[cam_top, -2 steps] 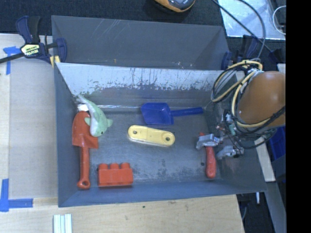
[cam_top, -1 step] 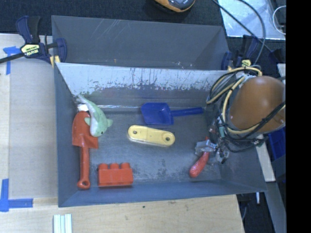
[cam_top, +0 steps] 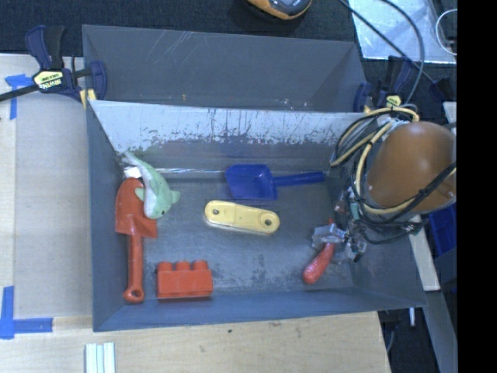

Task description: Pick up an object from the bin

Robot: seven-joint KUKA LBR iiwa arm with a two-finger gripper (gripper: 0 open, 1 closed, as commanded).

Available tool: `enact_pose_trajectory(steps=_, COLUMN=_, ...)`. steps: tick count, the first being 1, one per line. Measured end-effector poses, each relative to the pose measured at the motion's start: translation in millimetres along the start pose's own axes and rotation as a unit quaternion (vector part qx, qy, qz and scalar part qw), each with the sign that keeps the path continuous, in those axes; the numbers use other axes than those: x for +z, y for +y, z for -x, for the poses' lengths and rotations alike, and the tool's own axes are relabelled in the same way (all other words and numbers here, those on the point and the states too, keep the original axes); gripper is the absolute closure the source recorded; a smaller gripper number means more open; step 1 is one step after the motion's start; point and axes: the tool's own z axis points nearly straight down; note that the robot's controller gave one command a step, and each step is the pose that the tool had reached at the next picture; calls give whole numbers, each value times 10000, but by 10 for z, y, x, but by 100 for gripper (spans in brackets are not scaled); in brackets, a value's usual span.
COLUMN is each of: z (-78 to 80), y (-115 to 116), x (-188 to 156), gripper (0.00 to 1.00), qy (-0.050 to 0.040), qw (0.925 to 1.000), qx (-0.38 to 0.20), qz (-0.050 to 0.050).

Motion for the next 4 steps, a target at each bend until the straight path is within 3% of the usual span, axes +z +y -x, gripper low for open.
enact_pose_trajectory(steps=2, z=-7, y=28, x=-193, gripper=100, qy=10, qw=10000, qx=3, qz=42)
enact_pose_trajectory(steps=4, z=4, y=2, x=-610, gripper=100, qy=-9, qw=10000, qx=8, qz=-5)
